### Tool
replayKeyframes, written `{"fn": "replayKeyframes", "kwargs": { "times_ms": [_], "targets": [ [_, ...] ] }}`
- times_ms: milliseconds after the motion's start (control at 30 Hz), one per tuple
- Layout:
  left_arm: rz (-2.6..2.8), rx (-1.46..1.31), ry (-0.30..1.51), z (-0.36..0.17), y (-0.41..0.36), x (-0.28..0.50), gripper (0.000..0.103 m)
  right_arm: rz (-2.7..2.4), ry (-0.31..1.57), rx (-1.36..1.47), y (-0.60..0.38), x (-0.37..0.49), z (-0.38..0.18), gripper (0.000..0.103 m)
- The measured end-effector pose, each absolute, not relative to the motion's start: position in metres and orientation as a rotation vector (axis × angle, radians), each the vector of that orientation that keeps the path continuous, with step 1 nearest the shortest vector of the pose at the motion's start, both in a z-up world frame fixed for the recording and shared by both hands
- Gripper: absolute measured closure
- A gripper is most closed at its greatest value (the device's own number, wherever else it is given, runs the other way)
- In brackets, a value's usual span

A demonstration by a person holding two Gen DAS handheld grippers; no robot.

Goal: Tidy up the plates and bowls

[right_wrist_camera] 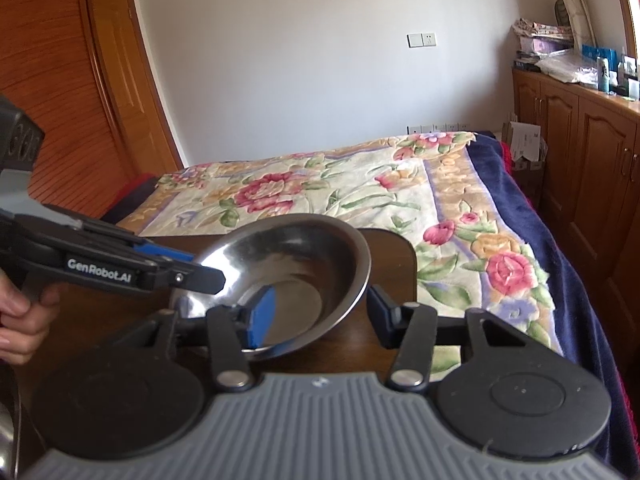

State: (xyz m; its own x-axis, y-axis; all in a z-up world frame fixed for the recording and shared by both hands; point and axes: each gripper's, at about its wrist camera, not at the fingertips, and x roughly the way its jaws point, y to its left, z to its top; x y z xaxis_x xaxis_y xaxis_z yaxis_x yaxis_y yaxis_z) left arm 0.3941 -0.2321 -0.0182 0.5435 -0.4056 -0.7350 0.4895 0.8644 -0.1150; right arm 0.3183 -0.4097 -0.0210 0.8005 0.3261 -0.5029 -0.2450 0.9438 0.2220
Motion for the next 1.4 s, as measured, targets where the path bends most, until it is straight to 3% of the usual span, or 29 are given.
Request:
{"fn": "replayKeyframes", "kwargs": {
  "times_ms": [200,400,1400],
  "targets": [
    [-0.536,0.095,0.858,-0.018,-0.233,0.397,0.083,0.313,0.578,0.163,-0.411,0.317,-0.022,0.066],
    [-0.527,0.114,0.853,-0.016,-0.233,0.393,0.085,0.305,0.58,0.155,-0.41,0.314,-0.019,0.076],
    [-0.56,0.086,0.683,0.063,-0.196,0.321,0.086,0.291,0.463,0.081,-0.39,0.265,0.042,0.076]
  ]
}}
